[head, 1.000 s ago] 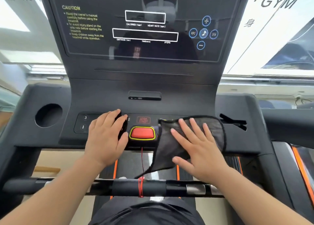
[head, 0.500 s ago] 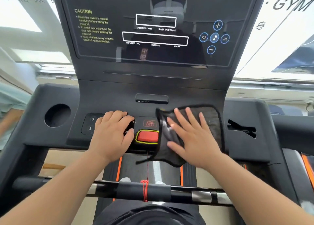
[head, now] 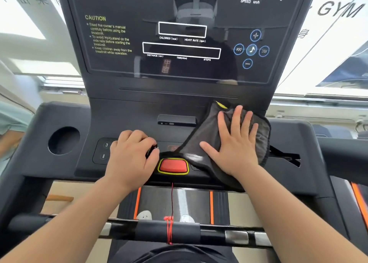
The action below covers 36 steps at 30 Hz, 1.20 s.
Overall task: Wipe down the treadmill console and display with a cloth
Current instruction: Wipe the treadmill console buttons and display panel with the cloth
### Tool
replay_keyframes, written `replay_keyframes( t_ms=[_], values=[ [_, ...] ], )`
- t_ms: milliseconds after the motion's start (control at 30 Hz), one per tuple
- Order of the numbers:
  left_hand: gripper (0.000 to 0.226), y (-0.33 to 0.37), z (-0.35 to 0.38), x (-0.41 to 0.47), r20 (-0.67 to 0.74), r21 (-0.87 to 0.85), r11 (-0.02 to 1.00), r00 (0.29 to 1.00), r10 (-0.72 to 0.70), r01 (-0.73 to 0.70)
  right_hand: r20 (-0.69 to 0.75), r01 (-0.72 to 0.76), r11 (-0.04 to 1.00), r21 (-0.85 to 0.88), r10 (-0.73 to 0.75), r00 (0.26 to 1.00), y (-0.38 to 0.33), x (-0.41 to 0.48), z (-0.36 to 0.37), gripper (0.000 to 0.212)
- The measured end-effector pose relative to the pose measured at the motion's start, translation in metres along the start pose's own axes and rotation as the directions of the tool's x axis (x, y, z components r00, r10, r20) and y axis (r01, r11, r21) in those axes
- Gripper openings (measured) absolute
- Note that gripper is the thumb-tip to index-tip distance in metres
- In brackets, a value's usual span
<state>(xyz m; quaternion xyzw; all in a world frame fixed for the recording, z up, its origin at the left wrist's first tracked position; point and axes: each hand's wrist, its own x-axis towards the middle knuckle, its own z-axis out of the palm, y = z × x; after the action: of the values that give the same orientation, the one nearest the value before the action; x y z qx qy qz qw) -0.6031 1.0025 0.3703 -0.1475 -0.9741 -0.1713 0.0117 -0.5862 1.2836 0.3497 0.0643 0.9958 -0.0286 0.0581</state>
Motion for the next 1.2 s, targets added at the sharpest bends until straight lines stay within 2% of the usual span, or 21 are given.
replay_keyframes(
  t_ms=[133,200,367,567,633,833,900,1000,1067,1200],
  values=[
    [0.053,0.003,-0.002,0.005,-0.007,-0.031,0.999,1.0,-0.028,0.028,0.036,0.273,0.962,-0.012,-0.273,0.961,0.001,-0.035,0.006,0.087],
    [0.054,0.006,-0.002,0.008,-0.028,-0.045,0.997,0.998,-0.058,0.057,0.07,0.327,0.945,-0.014,-0.325,0.943,0.013,-0.051,0.009,0.087],
    [0.058,0.011,-0.003,0.014,-0.008,0.001,0.999,0.999,-0.042,0.042,0.021,0.162,0.987,-0.008,-0.161,0.987,0.039,-0.028,0.002,0.092],
    [0.057,0.029,-0.008,0.022,-0.041,-0.009,0.999,0.999,0.035,-0.036,-0.031,0.012,1.0,0.02,-0.012,0.999,0.01,0.002,0.0,0.096],
    [0.056,0.039,-0.004,0.021,-0.045,-0.017,0.997,0.997,0.069,-0.07,-0.025,0.05,0.998,0.035,-0.049,0.998,-0.004,-0.005,0.001,0.096],
    [0.052,0.061,0.014,0.018,-0.003,0.046,0.987,0.988,0.156,-0.155,0.055,0.333,0.942,0.029,-0.334,0.941,0.012,-0.058,0.009,0.082],
    [0.052,0.065,0.017,0.016,0.021,0.07,0.985,0.987,0.158,-0.159,0.077,0.315,0.949,0.019,-0.316,0.946,0.033,-0.059,0.007,0.085],
    [0.055,0.071,0.018,0.013,0.061,0.125,0.978,0.985,0.161,-0.168,0.043,0.165,0.986,0.002,-0.165,0.985,0.055,-0.034,-0.002,0.089],
    [0.058,0.073,0.017,0.012,0.038,0.142,0.976,0.986,0.16,-0.164,0.018,0.129,0.992,-0.009,-0.129,0.991,0.05,-0.018,-0.005,0.088],
    [0.06,0.076,0.017,0.015,-0.015,0.163,0.979,0.992,0.122,-0.118,0.035,0.245,0.97,-0.008,-0.244,0.969,0.017,-0.019,-0.001,0.086]
  ],
)
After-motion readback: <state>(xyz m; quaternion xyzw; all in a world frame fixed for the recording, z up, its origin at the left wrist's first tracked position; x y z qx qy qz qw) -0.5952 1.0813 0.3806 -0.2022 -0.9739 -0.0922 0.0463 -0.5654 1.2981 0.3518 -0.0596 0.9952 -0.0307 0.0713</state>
